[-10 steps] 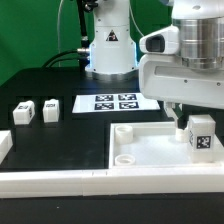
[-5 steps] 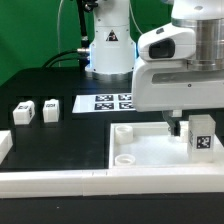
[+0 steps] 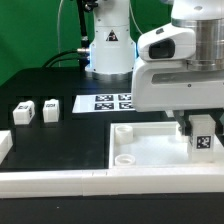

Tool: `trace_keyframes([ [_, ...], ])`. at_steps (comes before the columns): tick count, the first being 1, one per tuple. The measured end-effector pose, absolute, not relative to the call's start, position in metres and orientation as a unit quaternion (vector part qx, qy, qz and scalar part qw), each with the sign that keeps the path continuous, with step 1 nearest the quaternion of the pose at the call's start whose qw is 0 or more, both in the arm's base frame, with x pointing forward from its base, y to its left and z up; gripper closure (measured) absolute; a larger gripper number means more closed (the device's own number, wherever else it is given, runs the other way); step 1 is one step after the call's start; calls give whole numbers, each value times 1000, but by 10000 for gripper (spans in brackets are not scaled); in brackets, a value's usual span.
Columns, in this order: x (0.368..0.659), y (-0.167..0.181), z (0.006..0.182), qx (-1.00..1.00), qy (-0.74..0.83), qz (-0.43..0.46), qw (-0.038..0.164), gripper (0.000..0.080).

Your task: Assemble one leg

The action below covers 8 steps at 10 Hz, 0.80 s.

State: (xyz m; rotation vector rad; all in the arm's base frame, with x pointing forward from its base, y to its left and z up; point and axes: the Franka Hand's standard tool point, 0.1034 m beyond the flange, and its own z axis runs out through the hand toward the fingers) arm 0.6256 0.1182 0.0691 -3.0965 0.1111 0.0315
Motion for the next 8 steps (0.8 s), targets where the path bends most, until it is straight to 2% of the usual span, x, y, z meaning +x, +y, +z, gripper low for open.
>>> trace_keyframes([
  [1,626,117,69,-999,36,10,21,509],
  [5,626,117,69,-997,69,11,21,509],
  [8,625,110,69,-978,207,6,18,508],
])
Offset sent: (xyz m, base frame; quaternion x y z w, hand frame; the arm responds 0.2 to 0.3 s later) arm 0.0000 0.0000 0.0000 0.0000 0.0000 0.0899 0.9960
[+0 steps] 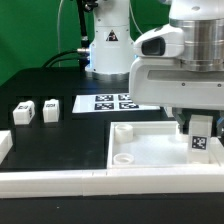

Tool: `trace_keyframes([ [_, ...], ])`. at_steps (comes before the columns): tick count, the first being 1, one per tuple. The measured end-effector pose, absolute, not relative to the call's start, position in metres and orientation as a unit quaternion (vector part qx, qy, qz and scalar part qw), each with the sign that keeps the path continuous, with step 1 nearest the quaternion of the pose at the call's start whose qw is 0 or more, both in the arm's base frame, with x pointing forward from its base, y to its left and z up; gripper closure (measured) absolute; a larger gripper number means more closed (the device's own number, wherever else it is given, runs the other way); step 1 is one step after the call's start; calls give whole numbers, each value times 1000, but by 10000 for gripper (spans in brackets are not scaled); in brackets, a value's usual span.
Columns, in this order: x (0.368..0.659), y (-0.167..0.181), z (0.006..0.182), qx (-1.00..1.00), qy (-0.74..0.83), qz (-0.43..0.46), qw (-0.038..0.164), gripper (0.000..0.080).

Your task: Assemble one leg

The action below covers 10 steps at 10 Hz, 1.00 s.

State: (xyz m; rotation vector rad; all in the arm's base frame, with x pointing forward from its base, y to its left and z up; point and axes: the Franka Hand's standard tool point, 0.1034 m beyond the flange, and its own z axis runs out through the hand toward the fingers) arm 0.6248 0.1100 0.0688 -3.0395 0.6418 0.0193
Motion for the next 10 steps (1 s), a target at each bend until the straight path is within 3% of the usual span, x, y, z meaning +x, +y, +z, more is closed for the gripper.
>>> trace_keyframes([
  [6,620,76,70,-906,422,2,-14,492],
  [7,620,77,70,-906,422,2,-13,392],
  [8,620,77,69,-906,422,1,-13,392],
  [9,620,77,69,-906,422,1,-13,227],
  [10,620,77,69,-906,422,1,-13,227],
])
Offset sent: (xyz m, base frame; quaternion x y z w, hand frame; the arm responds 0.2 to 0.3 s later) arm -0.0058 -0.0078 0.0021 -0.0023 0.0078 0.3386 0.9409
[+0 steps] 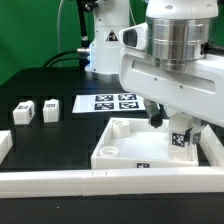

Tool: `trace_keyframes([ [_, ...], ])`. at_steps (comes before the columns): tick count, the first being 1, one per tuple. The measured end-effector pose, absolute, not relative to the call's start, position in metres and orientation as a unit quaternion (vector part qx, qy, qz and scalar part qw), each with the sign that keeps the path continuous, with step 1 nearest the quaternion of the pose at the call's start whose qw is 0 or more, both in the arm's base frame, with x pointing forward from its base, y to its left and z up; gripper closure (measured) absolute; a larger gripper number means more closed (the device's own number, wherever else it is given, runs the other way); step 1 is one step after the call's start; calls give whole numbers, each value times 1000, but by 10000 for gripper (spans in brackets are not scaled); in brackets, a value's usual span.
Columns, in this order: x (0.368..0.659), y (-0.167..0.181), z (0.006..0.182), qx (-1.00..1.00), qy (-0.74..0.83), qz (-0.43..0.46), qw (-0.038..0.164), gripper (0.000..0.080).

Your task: Assemble one leg

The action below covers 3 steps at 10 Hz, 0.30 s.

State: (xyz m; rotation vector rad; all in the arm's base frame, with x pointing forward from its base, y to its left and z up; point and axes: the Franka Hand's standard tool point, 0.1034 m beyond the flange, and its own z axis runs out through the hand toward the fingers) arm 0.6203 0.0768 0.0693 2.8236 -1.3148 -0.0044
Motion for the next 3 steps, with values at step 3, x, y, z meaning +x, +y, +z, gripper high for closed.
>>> trace_keyframes([
  [3,620,77,69,906,-422,-1,14,154],
])
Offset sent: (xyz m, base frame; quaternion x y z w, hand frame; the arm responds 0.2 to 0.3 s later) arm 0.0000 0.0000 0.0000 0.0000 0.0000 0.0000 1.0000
